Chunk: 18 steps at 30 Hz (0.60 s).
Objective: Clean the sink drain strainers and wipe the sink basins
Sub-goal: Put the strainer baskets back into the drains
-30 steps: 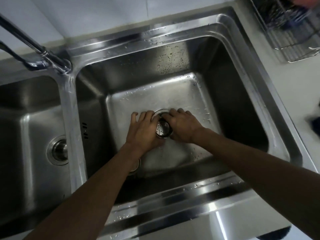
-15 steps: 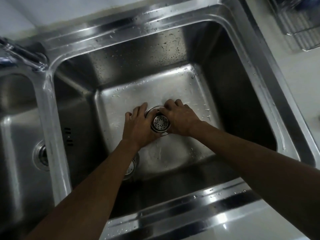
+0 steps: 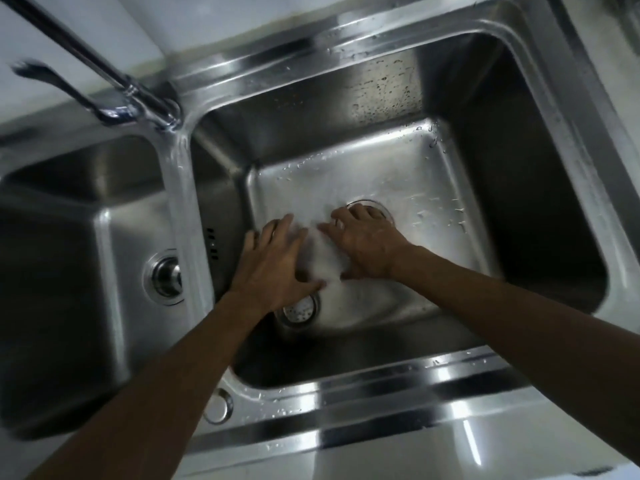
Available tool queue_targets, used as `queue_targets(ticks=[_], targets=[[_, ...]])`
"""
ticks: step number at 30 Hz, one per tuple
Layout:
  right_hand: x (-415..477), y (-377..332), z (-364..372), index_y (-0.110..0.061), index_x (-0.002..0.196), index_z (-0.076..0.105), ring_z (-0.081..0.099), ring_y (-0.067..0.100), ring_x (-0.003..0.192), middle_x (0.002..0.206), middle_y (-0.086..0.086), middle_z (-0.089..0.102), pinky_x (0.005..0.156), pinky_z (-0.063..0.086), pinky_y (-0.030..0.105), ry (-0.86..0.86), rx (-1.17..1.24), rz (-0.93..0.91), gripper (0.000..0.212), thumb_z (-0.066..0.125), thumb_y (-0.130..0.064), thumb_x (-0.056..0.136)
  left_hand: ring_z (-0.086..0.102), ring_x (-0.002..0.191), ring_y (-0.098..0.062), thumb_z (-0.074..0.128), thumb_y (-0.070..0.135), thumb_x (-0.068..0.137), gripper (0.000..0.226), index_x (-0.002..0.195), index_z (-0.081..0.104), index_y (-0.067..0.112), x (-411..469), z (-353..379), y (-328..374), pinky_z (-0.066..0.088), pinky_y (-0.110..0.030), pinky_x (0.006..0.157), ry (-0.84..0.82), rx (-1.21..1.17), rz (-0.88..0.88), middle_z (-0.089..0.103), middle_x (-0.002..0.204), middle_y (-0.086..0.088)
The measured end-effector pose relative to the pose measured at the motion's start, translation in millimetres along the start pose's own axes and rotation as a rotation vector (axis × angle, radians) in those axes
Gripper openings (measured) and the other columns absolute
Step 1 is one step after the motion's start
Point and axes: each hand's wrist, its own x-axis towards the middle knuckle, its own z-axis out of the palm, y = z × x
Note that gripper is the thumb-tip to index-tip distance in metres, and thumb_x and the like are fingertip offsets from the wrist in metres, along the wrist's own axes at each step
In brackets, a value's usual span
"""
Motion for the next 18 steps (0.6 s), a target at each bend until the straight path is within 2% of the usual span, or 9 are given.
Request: queue_targets(ticks=[5, 9, 11, 14, 18], targets=[[2, -39, 3, -0.016, 0.150, 0.033, 0.042, 0.040, 0.132, 0.149, 0.015, 0.042, 0.108, 0.040, 0.053, -0.034, -0.048, -0.170, 0.108, 0.075, -0.071, 0.068, 0.002, 0.160, -0.031, 0.060, 0.082, 0.081, 0.113, 0.166, 0.020, 0.019, -23, 1, 11, 0.004, -0.056, 0.126, -0.175, 0.220, 0.015, 0.001, 0.175, -0.011], [1, -54, 9, -0.011, 0.149, 0.037, 0.050, 0.038, 0.123, 0.137, 0.014, 0.051, 0.101, 0.044, 0.049, -0.031, -0.071, -0.208, 0.108, 0.066, -0.079, 0.070, 0.006, 0.159, -0.037, 0.067, 0.086, 0.071, 0.129, 0.166, 0.019, 0.012, -28, 6, 22, 0.004, -0.058, 0.125, -0.284, 0.408, -0.023, 0.006, 0.173, -0.018], [1, -59, 15, -0.011, 0.146, 0.039, 0.052, 0.036, 0.119, 0.133, 0.013, 0.053, 0.099, 0.044, 0.047, -0.031, -0.075, -0.227, 0.105, 0.065, -0.079, 0.071, 0.008, 0.158, -0.038, 0.070, 0.084, 0.069, 0.129, 0.166, 0.022, 0.013, -30, 9, 25, 0.004, -0.059, 0.125, -0.315, 0.439, -0.015, 0.008, 0.171, -0.018], [1, -64, 22, -0.011, 0.145, 0.042, 0.052, 0.037, 0.116, 0.131, 0.013, 0.054, 0.097, 0.045, 0.048, -0.036, -0.084, -0.229, 0.101, 0.064, -0.078, 0.072, 0.014, 0.155, -0.037, 0.070, 0.079, 0.075, 0.115, 0.162, 0.033, 0.014, -31, 11, 27, 0.006, -0.058, 0.125, -0.302, 0.436, -0.008, 0.016, 0.168, -0.018], [2, -65, 30, -0.012, 0.146, 0.042, 0.054, 0.037, 0.114, 0.130, 0.012, 0.055, 0.095, 0.044, 0.046, 0.010, -0.111, -0.202, 0.097, 0.059, -0.077, 0.076, 0.022, 0.151, -0.036, 0.057, 0.068, 0.092, 0.083, 0.155, 0.046, 0.016, -33, 15, 23, 0.011, -0.057, 0.124, -0.226, 0.401, 0.006, 0.026, 0.163, -0.018]])
